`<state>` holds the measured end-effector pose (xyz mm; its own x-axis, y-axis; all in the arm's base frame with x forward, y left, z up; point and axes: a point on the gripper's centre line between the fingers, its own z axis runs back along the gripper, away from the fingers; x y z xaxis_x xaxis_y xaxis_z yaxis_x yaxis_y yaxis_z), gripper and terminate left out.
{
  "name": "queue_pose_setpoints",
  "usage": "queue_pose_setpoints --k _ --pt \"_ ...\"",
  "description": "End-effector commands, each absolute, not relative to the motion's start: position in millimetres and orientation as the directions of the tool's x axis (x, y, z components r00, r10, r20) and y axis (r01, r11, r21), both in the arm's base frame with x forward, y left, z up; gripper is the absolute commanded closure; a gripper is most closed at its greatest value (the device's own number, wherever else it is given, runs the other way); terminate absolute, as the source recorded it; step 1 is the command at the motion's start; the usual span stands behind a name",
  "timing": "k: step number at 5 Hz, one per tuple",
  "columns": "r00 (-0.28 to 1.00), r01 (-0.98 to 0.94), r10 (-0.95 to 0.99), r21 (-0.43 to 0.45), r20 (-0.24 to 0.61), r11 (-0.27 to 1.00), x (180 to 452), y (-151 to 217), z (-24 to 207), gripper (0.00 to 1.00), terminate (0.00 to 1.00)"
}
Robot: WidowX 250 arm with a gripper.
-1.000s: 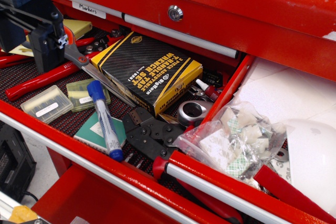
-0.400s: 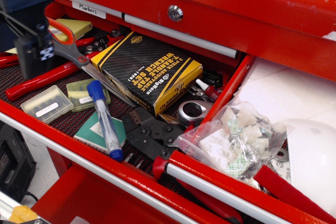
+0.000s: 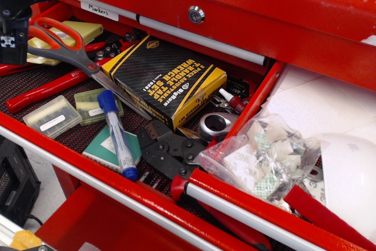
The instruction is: Pick up scissors and put into drawer
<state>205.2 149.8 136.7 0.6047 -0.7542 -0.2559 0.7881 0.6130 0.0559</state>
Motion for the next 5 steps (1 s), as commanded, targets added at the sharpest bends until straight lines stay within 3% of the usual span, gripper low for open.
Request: queue_pose_setpoints --k 1,2,3,5 --pt "0.275 0.957 -0.944 0.144 -0.180 0.252 252.8 164.6 126.2 0.00 0.00" --pt "0.044 0.979 -0.985 0.205 -0.166 0.009 266.0 155.3 114.3 0.00 0.00" --pt "-0.059 0.949 -0.974 0.290 -0.220 -0.123 271.9 150.3 108.0 0.00 0.00" --pt "-0.101 0.943 -0.977 0.296 -0.190 -0.155 278.0 151.7 84.2 0.00 0.00"
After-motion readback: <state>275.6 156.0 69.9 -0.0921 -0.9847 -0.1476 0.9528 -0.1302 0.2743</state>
